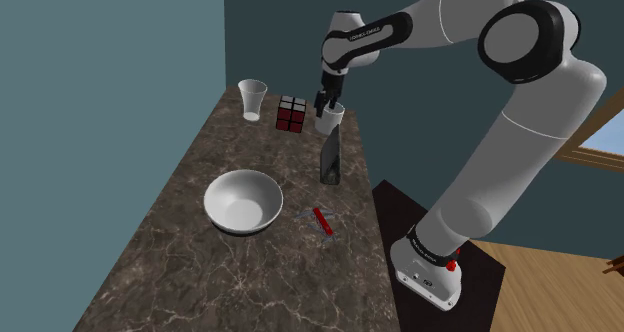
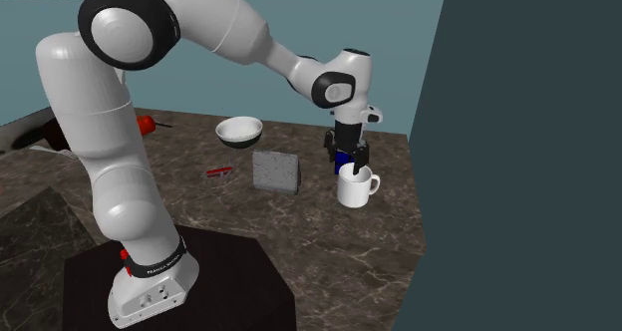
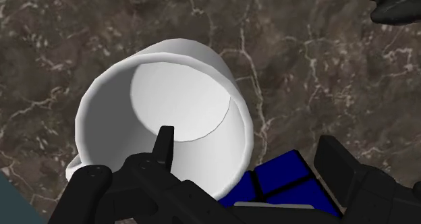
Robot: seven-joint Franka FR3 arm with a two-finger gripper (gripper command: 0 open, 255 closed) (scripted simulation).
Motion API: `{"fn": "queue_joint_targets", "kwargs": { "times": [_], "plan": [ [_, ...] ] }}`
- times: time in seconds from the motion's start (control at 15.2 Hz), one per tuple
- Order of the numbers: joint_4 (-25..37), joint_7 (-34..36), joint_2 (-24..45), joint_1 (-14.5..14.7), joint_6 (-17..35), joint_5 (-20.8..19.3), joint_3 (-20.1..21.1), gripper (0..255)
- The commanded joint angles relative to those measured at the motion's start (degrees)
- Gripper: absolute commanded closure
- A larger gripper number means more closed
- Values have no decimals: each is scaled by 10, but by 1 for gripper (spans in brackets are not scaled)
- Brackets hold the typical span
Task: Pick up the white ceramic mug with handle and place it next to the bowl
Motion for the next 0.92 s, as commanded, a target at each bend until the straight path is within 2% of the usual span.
{"fn": "queue_joint_targets", "kwargs": {
  "times": [0.0, 0.13, 0.66, 0.73, 0.86],
  "plan": [
    [-10, -2, 7, -1, 17, 1, -1, 0],
    [-19, -3, 16, -2, 36, 3, -1, 0],
    [-19, -3, 16, -2, 36, 3, -1, 0],
    [-19, -3, 16, -2, 36, 3, -1, 255],
    [-19, -3, 16, -2, 36, 3, -1, 255]
  ]
}}
